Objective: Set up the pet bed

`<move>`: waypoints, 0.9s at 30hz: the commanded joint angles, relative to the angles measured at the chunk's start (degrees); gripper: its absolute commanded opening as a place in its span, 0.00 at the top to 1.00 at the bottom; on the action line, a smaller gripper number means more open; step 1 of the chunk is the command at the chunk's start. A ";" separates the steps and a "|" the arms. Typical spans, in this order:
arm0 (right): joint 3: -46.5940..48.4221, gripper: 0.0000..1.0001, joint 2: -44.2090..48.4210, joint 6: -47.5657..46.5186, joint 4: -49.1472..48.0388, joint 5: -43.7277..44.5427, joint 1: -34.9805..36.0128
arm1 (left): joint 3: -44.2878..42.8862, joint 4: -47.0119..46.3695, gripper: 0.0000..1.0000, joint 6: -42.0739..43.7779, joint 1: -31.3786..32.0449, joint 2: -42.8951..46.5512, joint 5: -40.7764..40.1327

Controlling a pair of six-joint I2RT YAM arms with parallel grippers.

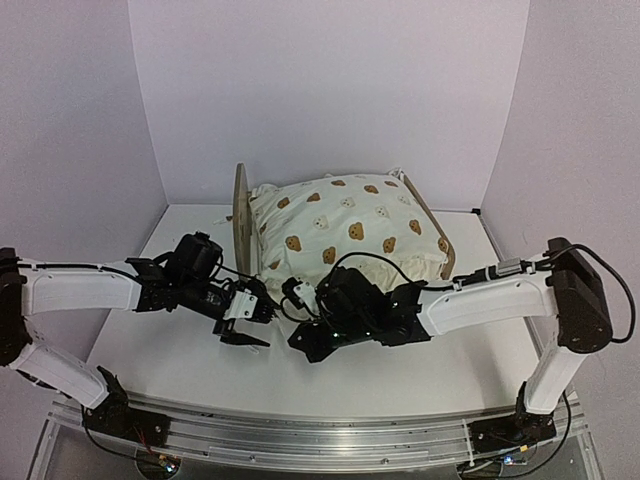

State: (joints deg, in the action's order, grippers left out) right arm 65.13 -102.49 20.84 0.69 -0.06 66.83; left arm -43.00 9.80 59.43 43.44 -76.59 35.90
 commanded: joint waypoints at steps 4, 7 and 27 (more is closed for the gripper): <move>0.74 1.00 3.32 2.13 -4.28 -4.65 0.06 | 0.42 -9.41 0.35 2.89 0.02 -4.52 3.07; 2.00 1.00 2.67 1.68 -4.65 -5.86 0.02 | 0.29 -9.65 0.47 2.34 0.02 -5.20 2.81; 17.41 0.48 -21.94 -14.00 -8.95 2.19 0.45 | 1.92 -3.47 1.00 -9.94 -9.27 6.15 -6.12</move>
State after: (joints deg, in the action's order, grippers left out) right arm 76.75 -118.68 13.54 -5.16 -0.37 65.22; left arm -42.02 5.45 51.61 35.10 -72.68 32.46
